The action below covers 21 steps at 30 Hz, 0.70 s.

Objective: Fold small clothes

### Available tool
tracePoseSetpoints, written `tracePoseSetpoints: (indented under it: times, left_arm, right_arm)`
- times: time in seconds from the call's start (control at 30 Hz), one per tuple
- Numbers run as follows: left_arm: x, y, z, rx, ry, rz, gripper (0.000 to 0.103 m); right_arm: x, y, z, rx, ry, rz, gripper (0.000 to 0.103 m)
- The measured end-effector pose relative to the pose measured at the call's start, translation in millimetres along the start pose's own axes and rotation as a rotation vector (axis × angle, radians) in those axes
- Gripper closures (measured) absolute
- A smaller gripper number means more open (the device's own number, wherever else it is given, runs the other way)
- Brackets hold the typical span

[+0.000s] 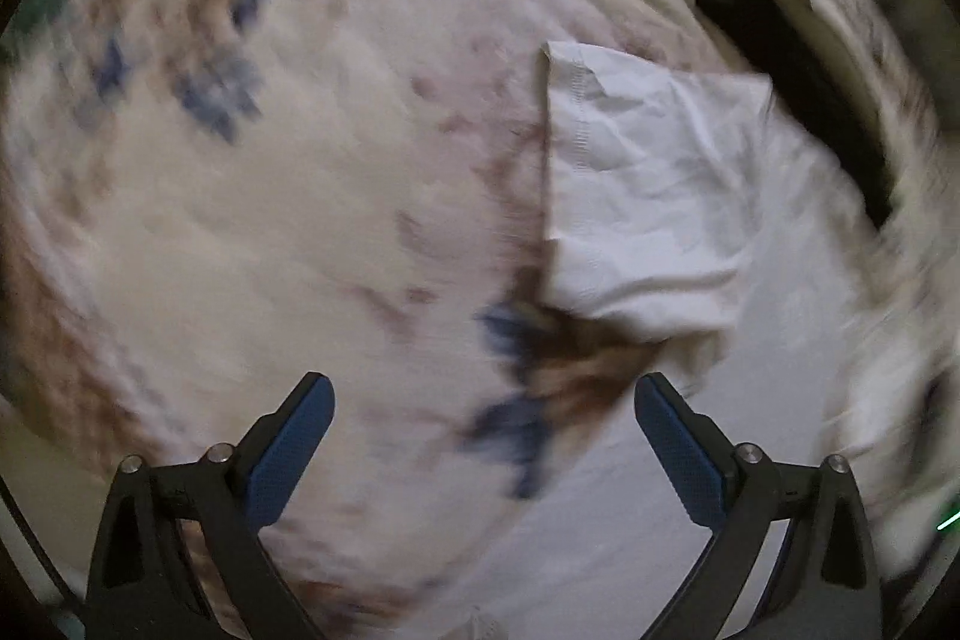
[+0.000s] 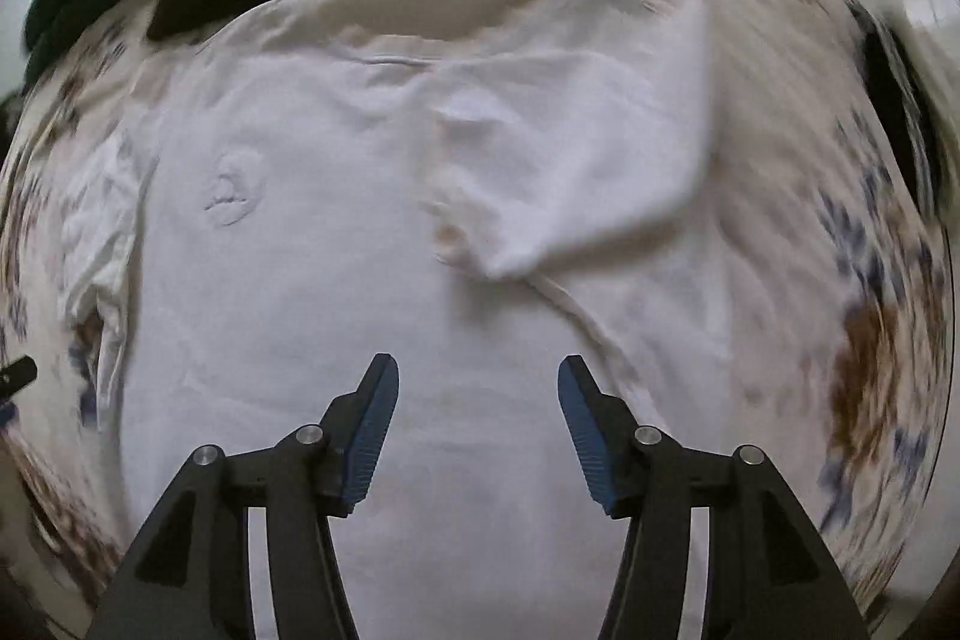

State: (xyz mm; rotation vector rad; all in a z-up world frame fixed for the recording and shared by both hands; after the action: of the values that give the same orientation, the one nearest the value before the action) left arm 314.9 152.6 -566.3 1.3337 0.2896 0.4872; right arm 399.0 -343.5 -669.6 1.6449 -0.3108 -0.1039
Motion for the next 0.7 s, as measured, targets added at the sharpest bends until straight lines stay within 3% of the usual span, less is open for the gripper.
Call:
tracePoseSetpoints:
  times: [0.1,0.17,0.23,0.3,0.33,0.37,0.47,0.5,0.57,0.7]
  left_arm:
    - [12,-25,-11,-0.251,0.213,-0.04,0.007]
    - [19,-39,-9,-0.317,0.269,-0.052,0.009]
    - [28,-53,-3,-0.356,0.307,-0.041,0.034]
    - [38,-66,5,-0.36,0.321,-0.042,0.086]
    - [43,-67,8,-0.35,0.317,-0.031,0.097]
    - [49,-66,12,-0.34,0.307,-0.009,0.098]
    - [60,-42,48,-0.228,0.131,0.122,0.099]
    - [63,-30,69,-0.167,0.015,0.182,0.099]
    - [59,-16,110,-0.115,-0.189,0.258,0.099]
    - [22,-16,194,-0.091,-0.544,0.287,0.098]
  right_arm:
    - [3,-9,16,-0.007,-0.087,-0.032,0.045]
    - [3,-12,24,0.003,-0.14,-0.048,0.045]
    - [3,-16,32,0.016,-0.2,-0.056,0.045]
    - [3,-17,38,0.019,-0.24,-0.054,0.045]
    - [2,-18,41,0.023,-0.261,-0.053,0.045]
    - [2,-17,44,0.025,-0.279,-0.052,0.045]
    - [-5,-11,48,0.029,-0.302,-0.045,0.045]
    - [-7,-9,51,0.027,-0.303,-0.043,0.045]
    - [-11,-7,59,0.023,-0.308,-0.041,0.045]
    - [-28,2,78,0.007,-0.316,-0.043,0.045]
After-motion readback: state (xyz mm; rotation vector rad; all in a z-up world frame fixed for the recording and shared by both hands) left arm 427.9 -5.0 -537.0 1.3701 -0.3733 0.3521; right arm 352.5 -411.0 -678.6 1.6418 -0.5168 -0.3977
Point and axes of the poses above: each gripper's, at about its wrist camera, not at the fingertips, and y roughly against the way its jaws point, z to its right, x to its top, the point moved 1 cm from there along -y, roughly the way its jaws point, and after that the axes turned 8 degrees about -y, right-handed, at the moved point
